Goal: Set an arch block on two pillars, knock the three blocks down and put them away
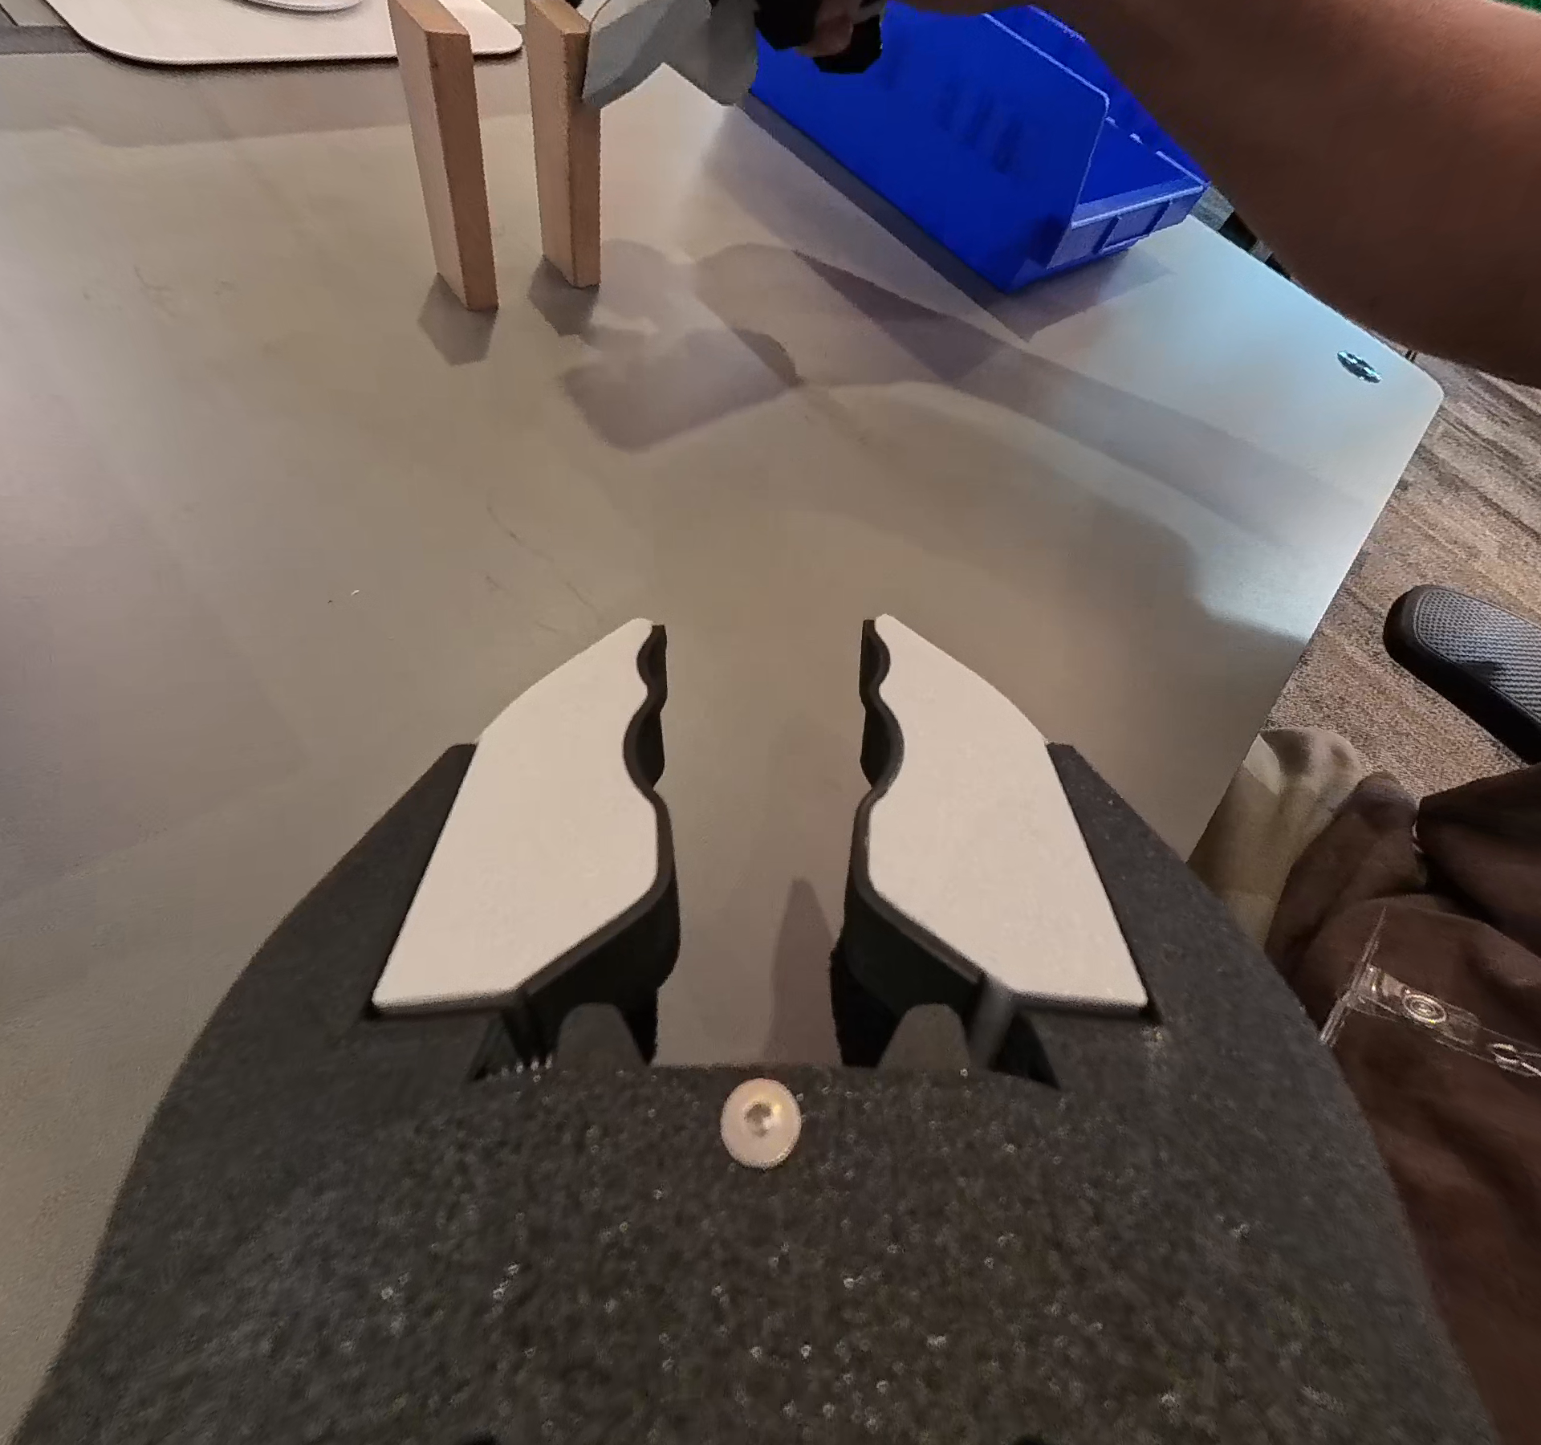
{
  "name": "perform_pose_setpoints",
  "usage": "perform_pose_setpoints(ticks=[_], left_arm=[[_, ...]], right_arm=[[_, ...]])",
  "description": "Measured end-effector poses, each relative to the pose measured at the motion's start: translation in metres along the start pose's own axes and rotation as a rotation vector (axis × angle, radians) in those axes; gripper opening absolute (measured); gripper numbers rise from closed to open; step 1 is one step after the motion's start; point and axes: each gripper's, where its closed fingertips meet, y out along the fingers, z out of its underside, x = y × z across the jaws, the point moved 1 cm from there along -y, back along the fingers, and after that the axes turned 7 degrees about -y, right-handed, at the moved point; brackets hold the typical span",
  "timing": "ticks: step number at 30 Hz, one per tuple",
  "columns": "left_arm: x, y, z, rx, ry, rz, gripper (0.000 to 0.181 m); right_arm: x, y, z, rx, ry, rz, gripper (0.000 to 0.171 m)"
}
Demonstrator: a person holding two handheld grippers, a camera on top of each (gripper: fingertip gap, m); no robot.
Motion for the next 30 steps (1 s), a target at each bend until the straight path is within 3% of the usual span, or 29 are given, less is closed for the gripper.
perform_pose_setpoints(ticks=[12,16,19,22,25,30], left_arm=[[-0.001,0.002,0.001,0.009,0.003,0.002,0.044],[0.000,0.001,0.001,0.005,0.009,-0.005,0.044],[0.002,-0.002,-0.002,-0.010,0.010,-0.017,0.044],[0.006,-0.019,-0.023,-0.081,-0.006,-0.030,0.045],[0.048,-0.055,-0.063,-0.084,-0.032,-0.176,0.041],[0.178,-0.095,-0.094,0.320,-0.117,-0.476,0.059]], right_arm=[[0.000,-0.003,-0.003,-0.024,-0.010,0.017,0.041],[-0.001,-0.029,-0.013,-0.068,0.022,0.110,0.046],[0.026,-0.057,-0.032,-0.198,0.119,0.197,0.046],[0.084,-0.063,-0.039,-0.363,0.268,0.213,0.046],[0.159,-0.047,-0.037,-0.483,0.385,0.115,0.047],[0.229,-0.023,-0.025,-0.404,0.290,0.101,0.049]])
